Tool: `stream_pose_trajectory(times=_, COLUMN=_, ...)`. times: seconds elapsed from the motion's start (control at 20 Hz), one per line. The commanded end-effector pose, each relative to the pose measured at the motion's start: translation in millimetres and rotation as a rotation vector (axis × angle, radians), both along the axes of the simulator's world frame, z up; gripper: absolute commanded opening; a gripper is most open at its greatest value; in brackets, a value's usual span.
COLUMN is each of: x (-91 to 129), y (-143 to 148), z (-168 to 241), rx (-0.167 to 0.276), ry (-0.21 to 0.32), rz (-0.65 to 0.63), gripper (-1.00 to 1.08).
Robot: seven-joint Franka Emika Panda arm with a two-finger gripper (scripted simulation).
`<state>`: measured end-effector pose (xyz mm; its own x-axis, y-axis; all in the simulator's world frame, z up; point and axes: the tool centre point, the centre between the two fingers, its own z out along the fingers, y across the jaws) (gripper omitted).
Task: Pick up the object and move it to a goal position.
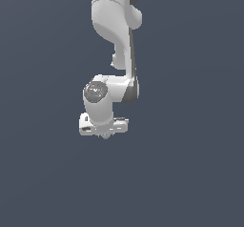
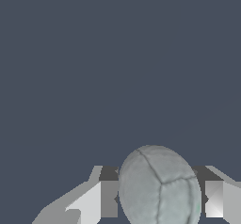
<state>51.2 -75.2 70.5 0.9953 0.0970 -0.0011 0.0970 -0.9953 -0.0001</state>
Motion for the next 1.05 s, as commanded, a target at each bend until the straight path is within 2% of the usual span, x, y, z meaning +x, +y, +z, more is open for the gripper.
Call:
stream_pose_trajectory(times=0.0, x=9.7, y=6.5, z=18.6, rx=0.000, ry=-0.001, rz=0.000, gripper=-1.00)
stream_pose_trajectory(times=0.5, x=44.8, y=27.9, z=80.6, rx=0.000, ry=-0.001, rz=0.000, gripper=-1.00)
stream_pose_trajectory(times=1.0, x=55.4, y=33.2, z=96.2, rx=0.000, ry=-0.001, rz=0.000, gripper=-1.00)
